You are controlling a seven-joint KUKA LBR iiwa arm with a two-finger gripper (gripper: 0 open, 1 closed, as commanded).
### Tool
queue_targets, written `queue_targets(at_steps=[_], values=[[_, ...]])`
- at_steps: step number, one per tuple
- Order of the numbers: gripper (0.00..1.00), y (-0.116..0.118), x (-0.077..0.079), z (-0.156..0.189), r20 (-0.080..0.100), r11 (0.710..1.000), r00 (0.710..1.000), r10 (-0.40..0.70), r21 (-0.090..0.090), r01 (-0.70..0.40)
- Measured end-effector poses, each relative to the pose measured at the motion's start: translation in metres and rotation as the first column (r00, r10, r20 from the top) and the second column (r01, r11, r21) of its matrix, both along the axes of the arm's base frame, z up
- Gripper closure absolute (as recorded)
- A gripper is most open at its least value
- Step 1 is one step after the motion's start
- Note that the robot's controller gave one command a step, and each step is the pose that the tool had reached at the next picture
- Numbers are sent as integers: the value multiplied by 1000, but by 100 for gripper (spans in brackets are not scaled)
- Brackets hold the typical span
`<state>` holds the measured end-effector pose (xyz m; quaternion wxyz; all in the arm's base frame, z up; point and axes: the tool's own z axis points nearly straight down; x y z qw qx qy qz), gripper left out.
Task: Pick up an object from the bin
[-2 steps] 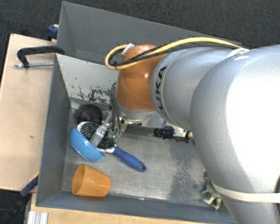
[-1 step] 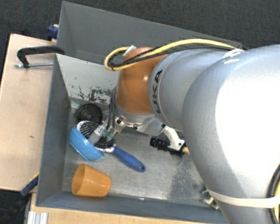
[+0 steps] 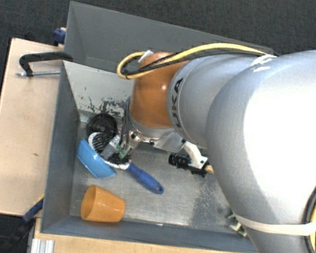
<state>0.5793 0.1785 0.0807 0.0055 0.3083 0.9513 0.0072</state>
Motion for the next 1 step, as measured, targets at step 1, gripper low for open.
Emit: queue_targets(at_steps=[1], values=[[100, -12, -10, 170, -4, 999, 999, 52, -7, -52]])
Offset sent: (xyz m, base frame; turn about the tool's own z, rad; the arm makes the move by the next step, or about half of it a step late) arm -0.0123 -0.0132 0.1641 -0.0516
